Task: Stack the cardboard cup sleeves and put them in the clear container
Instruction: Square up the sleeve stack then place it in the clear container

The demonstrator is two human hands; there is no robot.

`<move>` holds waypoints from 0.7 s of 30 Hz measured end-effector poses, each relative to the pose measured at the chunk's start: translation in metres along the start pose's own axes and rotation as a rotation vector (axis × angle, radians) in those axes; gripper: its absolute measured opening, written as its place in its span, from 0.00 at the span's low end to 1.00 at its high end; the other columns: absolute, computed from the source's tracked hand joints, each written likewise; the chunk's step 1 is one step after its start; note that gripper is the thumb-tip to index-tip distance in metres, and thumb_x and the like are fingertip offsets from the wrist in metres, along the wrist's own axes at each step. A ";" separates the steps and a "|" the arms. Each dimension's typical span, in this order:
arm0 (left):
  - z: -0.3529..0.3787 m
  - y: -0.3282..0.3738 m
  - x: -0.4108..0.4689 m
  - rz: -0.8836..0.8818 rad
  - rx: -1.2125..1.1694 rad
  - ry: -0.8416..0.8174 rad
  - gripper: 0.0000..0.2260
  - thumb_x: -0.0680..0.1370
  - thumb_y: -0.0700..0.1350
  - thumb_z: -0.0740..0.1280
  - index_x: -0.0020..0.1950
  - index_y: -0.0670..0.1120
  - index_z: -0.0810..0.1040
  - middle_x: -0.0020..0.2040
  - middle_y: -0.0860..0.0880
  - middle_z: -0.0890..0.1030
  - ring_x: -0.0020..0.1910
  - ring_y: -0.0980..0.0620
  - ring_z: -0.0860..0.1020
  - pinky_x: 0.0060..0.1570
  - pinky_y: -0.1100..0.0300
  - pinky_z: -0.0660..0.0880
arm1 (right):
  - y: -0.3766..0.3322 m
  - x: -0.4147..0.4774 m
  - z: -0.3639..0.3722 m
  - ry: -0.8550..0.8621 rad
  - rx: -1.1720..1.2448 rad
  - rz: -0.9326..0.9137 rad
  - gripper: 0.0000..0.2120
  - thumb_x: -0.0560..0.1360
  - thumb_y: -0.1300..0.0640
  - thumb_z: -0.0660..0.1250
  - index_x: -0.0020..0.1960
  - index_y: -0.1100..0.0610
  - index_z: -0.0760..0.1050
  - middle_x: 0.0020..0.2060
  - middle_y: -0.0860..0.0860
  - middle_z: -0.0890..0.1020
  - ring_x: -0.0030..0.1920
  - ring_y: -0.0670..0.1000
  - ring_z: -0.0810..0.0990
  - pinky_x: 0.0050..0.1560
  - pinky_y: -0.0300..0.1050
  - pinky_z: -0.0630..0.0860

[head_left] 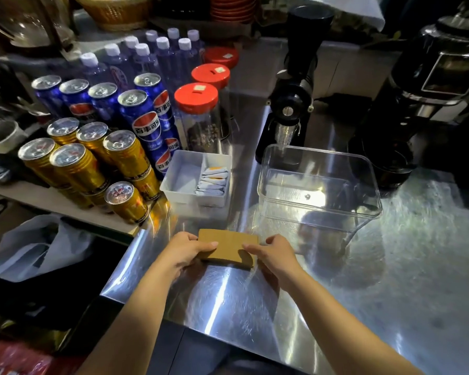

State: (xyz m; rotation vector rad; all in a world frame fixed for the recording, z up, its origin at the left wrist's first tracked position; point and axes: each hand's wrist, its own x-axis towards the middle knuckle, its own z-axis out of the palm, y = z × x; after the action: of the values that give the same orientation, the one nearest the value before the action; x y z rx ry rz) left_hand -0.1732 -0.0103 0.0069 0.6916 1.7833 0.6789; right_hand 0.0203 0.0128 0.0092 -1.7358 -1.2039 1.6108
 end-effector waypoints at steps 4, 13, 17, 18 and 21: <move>0.000 0.004 0.005 -0.007 0.075 -0.081 0.13 0.65 0.44 0.77 0.45 0.40 0.81 0.43 0.44 0.85 0.44 0.47 0.82 0.49 0.54 0.78 | -0.008 0.002 0.002 -0.079 -0.041 0.026 0.13 0.65 0.61 0.76 0.31 0.57 0.71 0.22 0.49 0.75 0.18 0.42 0.70 0.18 0.33 0.64; 0.041 0.016 -0.008 0.130 -0.031 -0.301 0.11 0.65 0.39 0.76 0.45 0.41 0.82 0.36 0.46 0.85 0.35 0.49 0.81 0.32 0.61 0.75 | 0.001 -0.006 -0.059 -0.121 0.110 -0.026 0.05 0.65 0.67 0.73 0.40 0.61 0.80 0.36 0.57 0.83 0.34 0.51 0.80 0.38 0.38 0.74; 0.078 0.025 -0.015 0.322 -0.047 -0.302 0.16 0.64 0.34 0.76 0.50 0.43 0.80 0.36 0.53 0.86 0.35 0.59 0.82 0.32 0.69 0.76 | 0.018 -0.011 -0.091 0.014 0.117 -0.131 0.10 0.64 0.68 0.74 0.43 0.57 0.80 0.39 0.53 0.84 0.38 0.49 0.82 0.41 0.37 0.78; 0.087 0.026 -0.015 0.365 -0.033 -0.285 0.18 0.64 0.34 0.76 0.51 0.43 0.80 0.41 0.50 0.85 0.38 0.57 0.82 0.35 0.69 0.76 | 0.023 -0.012 -0.098 0.056 0.129 -0.153 0.12 0.63 0.69 0.74 0.44 0.58 0.79 0.40 0.53 0.83 0.39 0.49 0.82 0.41 0.36 0.78; 0.113 0.026 -0.015 0.512 0.056 -0.235 0.16 0.63 0.37 0.77 0.47 0.47 0.79 0.47 0.49 0.77 0.43 0.54 0.79 0.39 0.72 0.74 | 0.039 -0.017 -0.115 0.149 0.141 -0.201 0.17 0.62 0.72 0.73 0.50 0.64 0.77 0.39 0.53 0.82 0.38 0.46 0.81 0.39 0.33 0.77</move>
State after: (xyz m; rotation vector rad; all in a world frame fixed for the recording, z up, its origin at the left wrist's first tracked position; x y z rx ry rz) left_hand -0.0578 0.0094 0.0037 1.2357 1.4186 0.8467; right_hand 0.1427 0.0034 0.0086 -1.5635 -1.1259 1.3883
